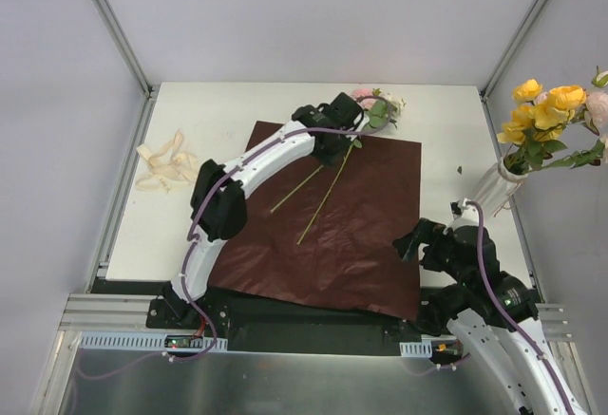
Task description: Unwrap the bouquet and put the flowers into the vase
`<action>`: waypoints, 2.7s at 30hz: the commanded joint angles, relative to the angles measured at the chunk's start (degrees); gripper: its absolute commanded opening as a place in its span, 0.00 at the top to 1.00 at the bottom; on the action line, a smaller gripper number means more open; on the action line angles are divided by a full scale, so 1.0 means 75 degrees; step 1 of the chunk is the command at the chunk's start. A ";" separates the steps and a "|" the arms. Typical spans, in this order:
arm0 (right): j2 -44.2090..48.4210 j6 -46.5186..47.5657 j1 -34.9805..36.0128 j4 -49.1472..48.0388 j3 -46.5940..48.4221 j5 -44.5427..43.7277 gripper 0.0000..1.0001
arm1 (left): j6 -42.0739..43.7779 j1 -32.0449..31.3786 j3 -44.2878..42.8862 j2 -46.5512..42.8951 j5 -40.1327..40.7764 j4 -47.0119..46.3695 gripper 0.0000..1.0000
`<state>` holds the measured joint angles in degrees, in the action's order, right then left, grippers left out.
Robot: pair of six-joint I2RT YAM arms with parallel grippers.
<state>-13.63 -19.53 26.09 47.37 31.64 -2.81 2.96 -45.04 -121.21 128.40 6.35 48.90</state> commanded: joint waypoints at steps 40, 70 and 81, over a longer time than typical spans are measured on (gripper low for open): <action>-0.5353 -0.5224 -0.0009 -0.4488 0.1043 -0.0469 0.27 | -0.2059 0.0251 0.4419 -0.3807 -0.5487 -0.2032 1.00; -0.7886 -0.4827 -0.0994 -0.5732 0.1875 0.1102 0.83 | -0.2071 0.0251 0.4466 -0.3725 -0.5452 -0.2021 1.00; -0.7312 -0.2896 -0.1005 -0.4758 0.2672 0.0960 1.00 | -0.1895 0.0391 0.4419 -0.3596 -0.5499 -0.1985 0.80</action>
<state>-72.16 -49.95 18.92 9.08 47.94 4.73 -12.53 -43.07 -88.12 101.89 -33.63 34.50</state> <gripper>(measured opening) 0.103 0.138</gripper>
